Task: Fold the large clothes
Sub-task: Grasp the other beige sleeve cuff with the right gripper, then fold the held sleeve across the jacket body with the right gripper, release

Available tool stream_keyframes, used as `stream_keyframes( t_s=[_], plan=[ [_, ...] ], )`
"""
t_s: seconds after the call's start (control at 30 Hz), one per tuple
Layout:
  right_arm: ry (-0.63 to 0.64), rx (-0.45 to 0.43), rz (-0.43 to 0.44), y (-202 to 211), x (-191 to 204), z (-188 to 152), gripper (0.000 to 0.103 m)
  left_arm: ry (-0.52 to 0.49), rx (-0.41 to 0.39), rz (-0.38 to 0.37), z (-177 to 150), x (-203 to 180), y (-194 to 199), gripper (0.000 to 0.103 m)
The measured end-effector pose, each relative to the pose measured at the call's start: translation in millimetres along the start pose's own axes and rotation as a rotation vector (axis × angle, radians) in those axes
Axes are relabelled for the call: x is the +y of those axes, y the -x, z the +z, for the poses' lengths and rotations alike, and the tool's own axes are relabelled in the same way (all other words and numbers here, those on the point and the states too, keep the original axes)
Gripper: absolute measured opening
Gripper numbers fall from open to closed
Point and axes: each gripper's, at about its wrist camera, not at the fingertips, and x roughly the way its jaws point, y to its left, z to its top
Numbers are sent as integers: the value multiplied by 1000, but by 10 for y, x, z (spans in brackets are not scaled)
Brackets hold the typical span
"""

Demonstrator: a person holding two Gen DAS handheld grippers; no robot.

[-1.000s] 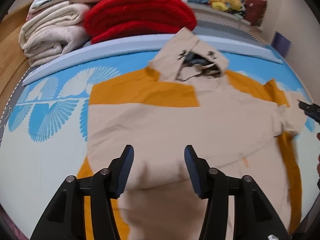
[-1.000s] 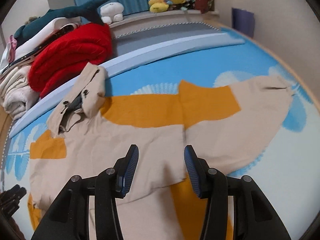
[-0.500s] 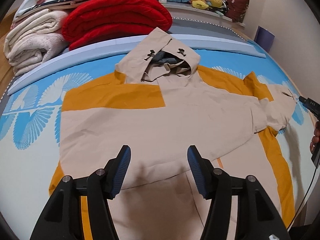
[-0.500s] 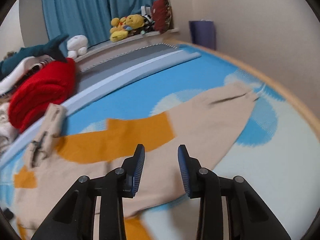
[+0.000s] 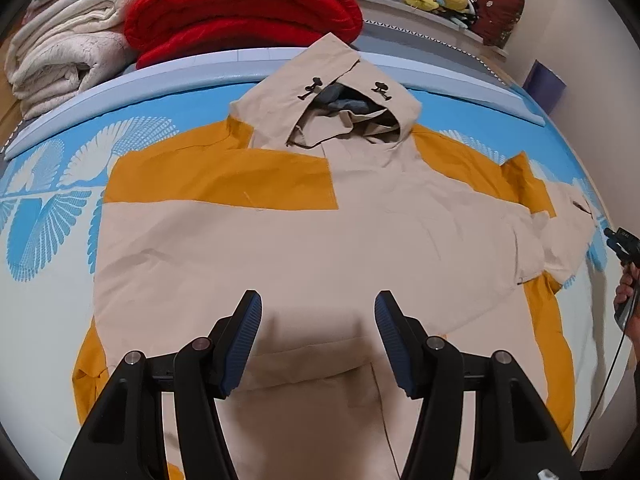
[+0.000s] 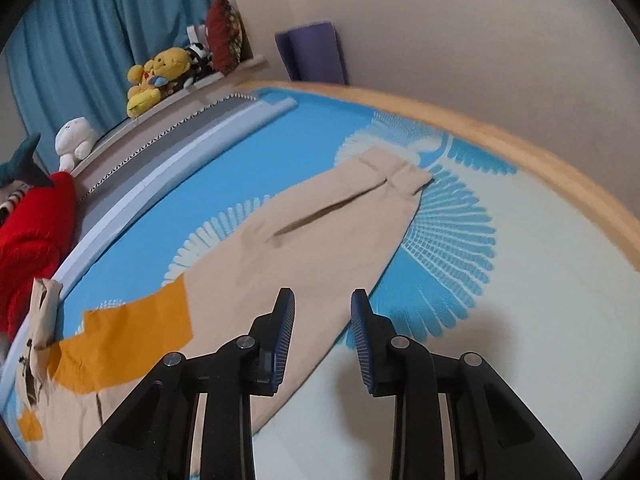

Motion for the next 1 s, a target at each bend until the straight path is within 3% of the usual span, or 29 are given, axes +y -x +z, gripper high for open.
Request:
stream_keyframes(
  t_s=[0.2,0.37,0.57,0.63,0.73,1.0],
  plan=[
    [-158,127,33,-672,-444,181,30,-13,9,3,-19,-30,-45,55],
    [-307,174,48,-1056,-767,241,30,-47,19,6,-50,-81,-88,55],
    [-388,134,70,-1259,-864,396,29,-60,17,12,-60,-78,-92,55],
    [-397,128,54,-1299,-847,435,16,-59,15,13,-51,-67,-83,55],
    [-405,125,41,-1315,-796,461,10,-52,17,10,-47,-34,-70,55],
    [-333,35,28,-904,-442,576,3,-45,45,33,-55,42,-61,55]
  ],
)
